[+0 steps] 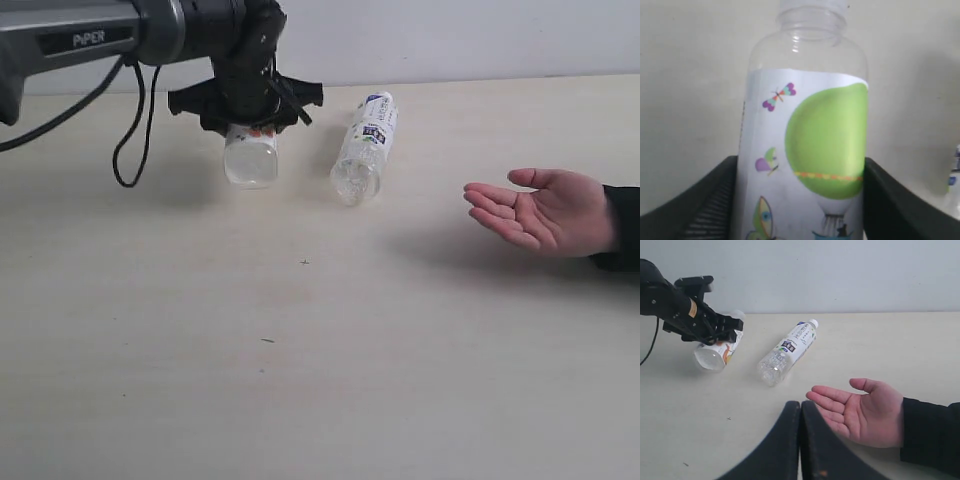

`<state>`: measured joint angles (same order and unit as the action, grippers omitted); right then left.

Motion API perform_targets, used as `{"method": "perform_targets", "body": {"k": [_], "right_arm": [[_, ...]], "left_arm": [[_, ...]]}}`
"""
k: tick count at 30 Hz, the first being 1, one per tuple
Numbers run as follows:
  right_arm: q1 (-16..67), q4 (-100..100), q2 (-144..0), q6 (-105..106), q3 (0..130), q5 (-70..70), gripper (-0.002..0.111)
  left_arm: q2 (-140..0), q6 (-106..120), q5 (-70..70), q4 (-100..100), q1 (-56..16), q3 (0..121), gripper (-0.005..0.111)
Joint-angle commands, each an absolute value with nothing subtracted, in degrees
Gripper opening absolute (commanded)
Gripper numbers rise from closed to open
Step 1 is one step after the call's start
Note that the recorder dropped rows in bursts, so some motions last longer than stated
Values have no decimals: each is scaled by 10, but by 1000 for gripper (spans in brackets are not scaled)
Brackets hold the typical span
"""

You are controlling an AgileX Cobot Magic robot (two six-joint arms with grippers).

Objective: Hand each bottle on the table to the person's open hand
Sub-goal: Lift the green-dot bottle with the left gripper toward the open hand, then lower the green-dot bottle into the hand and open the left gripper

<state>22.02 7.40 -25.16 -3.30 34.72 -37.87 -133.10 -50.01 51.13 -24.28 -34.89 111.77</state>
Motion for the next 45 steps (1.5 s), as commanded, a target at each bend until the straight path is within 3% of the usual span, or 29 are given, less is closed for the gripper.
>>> {"method": "perform_targets", "body": {"k": [1,18,30,45], "right_arm": [[220,76,-248,-30,345,-370,0],[220,76,-248,-30,345,-370,0],[220,76,-248,-30,345,-370,0],[220,76,-248,-30,345,-370,0]], "left_arm": [[-1285,-480,526,-245,-368,1122,0],[-1232,-469,527,-181,-475,1122,0],[-1235,-469,407,-46,-528,1122,0],[-1279,-557,280,-39,-582,1122,0]]}}
